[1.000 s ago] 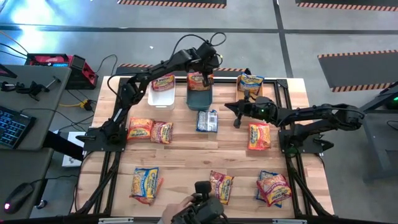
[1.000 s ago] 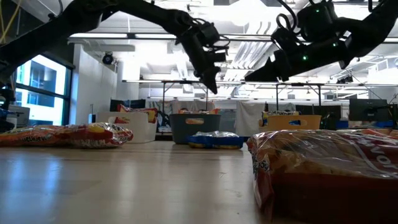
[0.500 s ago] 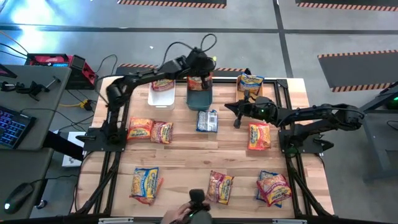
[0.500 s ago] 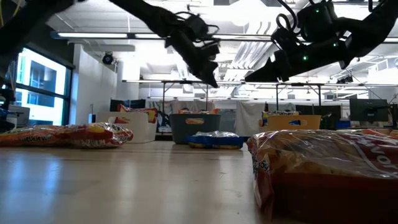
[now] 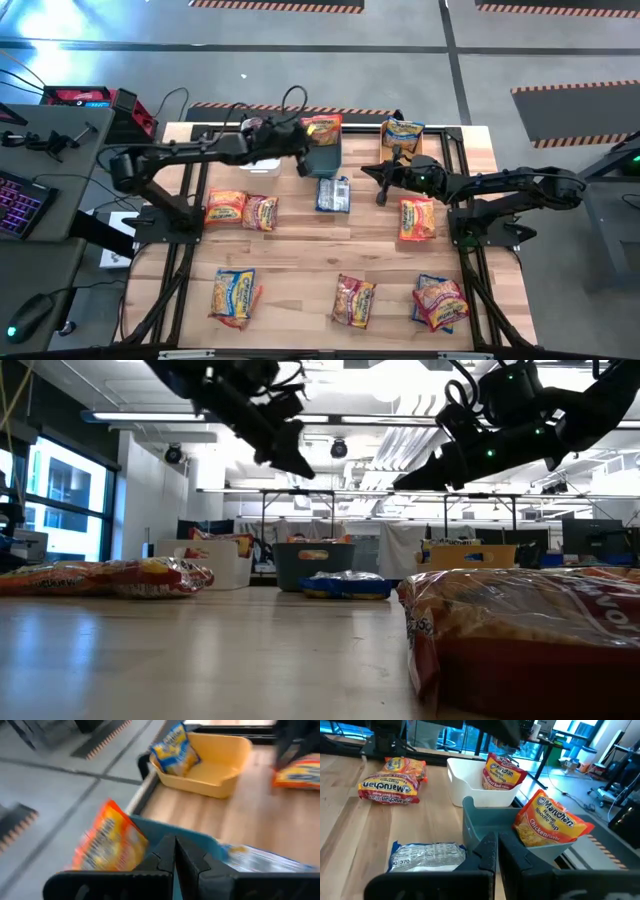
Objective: Sort Maruchan noodles
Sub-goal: Put the red noodle pack into the white bin
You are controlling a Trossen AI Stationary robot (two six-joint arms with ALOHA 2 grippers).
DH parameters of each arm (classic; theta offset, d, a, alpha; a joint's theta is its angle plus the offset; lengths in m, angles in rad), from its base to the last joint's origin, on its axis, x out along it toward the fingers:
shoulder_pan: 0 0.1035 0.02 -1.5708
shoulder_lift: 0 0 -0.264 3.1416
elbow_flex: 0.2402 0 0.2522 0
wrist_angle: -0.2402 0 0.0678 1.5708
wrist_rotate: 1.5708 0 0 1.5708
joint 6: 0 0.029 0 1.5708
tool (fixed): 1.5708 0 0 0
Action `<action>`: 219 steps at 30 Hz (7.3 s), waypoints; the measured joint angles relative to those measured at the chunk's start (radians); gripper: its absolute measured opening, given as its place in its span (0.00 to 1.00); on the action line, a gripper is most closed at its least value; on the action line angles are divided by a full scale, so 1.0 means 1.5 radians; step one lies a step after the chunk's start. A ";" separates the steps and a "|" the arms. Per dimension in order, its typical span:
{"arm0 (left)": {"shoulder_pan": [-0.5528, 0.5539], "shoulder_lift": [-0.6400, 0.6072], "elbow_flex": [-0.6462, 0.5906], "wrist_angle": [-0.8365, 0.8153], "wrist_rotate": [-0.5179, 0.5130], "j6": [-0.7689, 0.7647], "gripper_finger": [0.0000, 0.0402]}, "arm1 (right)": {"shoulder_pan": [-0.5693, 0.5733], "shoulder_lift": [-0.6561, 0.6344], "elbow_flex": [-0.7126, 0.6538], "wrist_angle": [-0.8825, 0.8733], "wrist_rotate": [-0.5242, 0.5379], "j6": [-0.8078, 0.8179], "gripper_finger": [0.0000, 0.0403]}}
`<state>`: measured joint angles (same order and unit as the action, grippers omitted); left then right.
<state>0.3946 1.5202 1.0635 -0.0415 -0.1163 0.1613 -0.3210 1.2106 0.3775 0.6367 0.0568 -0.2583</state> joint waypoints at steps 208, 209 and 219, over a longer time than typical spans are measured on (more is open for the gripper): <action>-0.138 -0.020 -0.144 0.239 -0.138 -0.335 0.00 | 0.107 0.362 0.347 -0.151 0.159 0.249 0.16; -0.138 -0.025 -0.144 0.226 -0.137 -0.309 0.01 | 0.107 0.360 0.347 -0.158 0.157 0.243 0.16; -0.138 -0.143 -0.129 0.001 -0.082 -0.135 0.20 | 0.084 0.297 0.347 -0.289 0.015 0.220 0.17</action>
<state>0.1871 1.3057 0.8702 -0.0399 -0.2390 -0.0408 -0.1948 1.6566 0.8984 0.2033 0.0795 0.0719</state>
